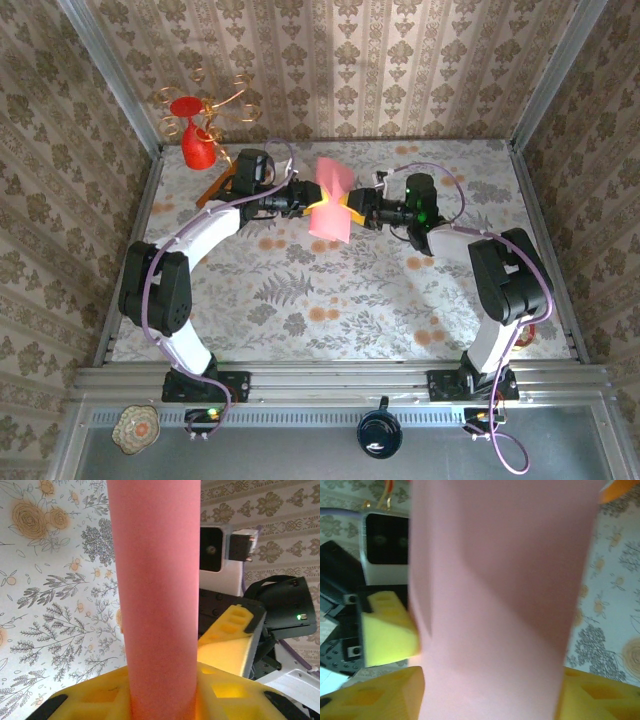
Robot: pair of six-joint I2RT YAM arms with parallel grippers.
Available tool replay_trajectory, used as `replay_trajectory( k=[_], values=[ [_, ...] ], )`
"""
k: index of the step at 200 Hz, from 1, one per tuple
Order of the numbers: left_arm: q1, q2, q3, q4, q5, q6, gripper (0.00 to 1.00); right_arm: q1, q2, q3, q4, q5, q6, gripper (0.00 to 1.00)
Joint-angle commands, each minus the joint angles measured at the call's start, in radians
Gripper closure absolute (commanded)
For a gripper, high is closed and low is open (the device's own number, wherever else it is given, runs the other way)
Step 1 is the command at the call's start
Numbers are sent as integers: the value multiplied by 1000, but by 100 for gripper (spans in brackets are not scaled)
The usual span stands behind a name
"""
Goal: Fold a paper plane with a square sheet of paper (pick it up from the middle)
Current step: First fold in half a square sheet of paper at the center of the table.
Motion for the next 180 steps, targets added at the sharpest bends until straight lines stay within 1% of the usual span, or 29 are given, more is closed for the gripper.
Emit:
replay_trajectory(
  k=[1,38,57,69,89,101,107,122,132,151,165,180],
  values=[
    [2,-13,-19,11,13,-2,70,-9,-5,25,49,-43,19,42],
    [6,-13,-16,-32,-1,31,70,-27,-34,10,20,-33,-3,51],
    [7,-10,-13,-41,-4,39,71,-32,-45,8,-19,-25,-25,54],
    [8,-8,-13,-41,-4,39,71,-33,-50,10,-46,-21,-40,58],
    [8,-7,-16,-40,-6,37,71,-33,-53,25,-105,-20,-61,72],
    [8,-7,-16,-41,-7,37,70,-34,-55,38,-164,-11,-83,82],
    [8,-7,-16,-44,-10,38,69,-35,-59,45,-197,-4,-95,86],
    [10,-10,-16,-73,-31,50,62,-36,-72,54,-273,20,-132,90],
    [13,-13,-15,-112,-60,73,54,-39,-87,53,-305,32,-150,91],
    [30,-25,-19,-200,-148,126,36,-52,-125,47,-368,38,-172,93],
    [52,-37,-31,-256,-221,155,26,-68,-169,50,-453,48,-206,93],
    [84,-57,-56,-284,-279,172,19,-83,-228,61,-583,62,-264,93]
  ],
)
